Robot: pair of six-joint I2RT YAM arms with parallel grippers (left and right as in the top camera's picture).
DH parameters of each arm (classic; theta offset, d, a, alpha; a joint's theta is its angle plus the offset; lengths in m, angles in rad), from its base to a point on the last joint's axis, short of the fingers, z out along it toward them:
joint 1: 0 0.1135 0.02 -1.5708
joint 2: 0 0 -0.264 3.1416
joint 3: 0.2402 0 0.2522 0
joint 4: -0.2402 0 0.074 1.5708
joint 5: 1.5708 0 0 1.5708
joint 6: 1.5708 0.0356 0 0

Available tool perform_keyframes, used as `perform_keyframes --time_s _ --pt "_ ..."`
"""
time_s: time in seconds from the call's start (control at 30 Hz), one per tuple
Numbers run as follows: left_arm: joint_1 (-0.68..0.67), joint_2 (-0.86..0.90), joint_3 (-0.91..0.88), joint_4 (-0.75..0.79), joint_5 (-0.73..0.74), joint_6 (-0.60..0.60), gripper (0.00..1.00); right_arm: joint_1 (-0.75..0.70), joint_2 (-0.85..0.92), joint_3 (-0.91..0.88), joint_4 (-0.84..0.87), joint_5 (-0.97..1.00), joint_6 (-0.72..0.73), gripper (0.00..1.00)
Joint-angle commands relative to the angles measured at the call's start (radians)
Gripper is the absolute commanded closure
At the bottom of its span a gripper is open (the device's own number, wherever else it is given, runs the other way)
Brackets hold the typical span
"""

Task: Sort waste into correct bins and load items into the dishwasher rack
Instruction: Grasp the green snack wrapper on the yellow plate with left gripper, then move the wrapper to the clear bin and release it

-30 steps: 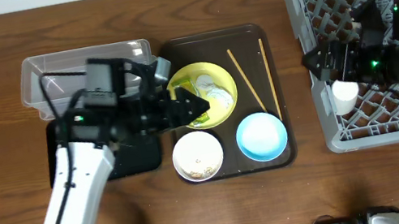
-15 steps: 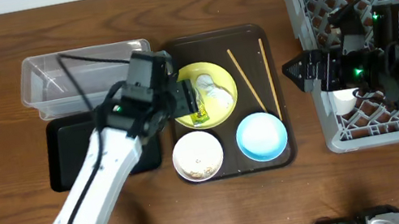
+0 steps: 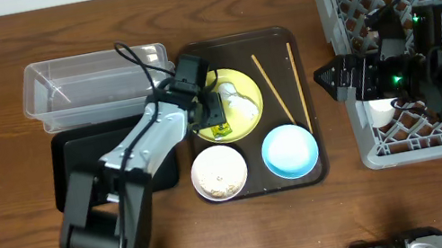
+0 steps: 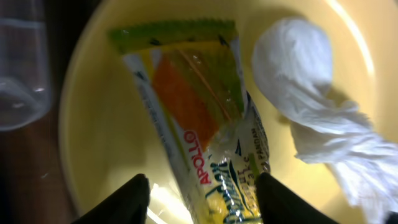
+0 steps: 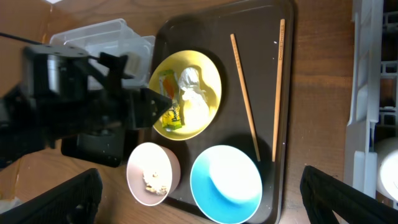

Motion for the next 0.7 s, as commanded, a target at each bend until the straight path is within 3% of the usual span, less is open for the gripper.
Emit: perform_keyframes --time_s 0.0,0.07,0.2,0.23,0.47,0.67 --pt "-0.022 0.032 0.015 0.013 -0.005 0.003 0.49 0.011 0.0 -0.002 -0.002 0.007 0.01 0.01" --pt "-0.034 0.053 0.015 0.024 -0.005 0.01 0.56 0.011 0.0 -0.002 -0.001 0.007 0.01 0.01" --pt "-0.044 0.07 0.016 0.016 -0.005 0.018 0.91 0.011 0.0 -0.002 -0.001 0.007 0.01 0.01" --pt "-0.043 0.061 0.019 0.006 -0.005 0.017 0.94 0.011 0.0 -0.002 -0.001 0.007 0.01 0.01" --pt "0.002 -0.097 0.128 -0.19 -0.017 0.018 0.94 0.011 0.0 -0.002 -0.002 0.006 0.01 0.01" --pt "0.08 -0.243 0.155 -0.203 -0.127 0.029 0.94 0.011 0.0 -0.002 -0.002 0.007 0.01 0.01"
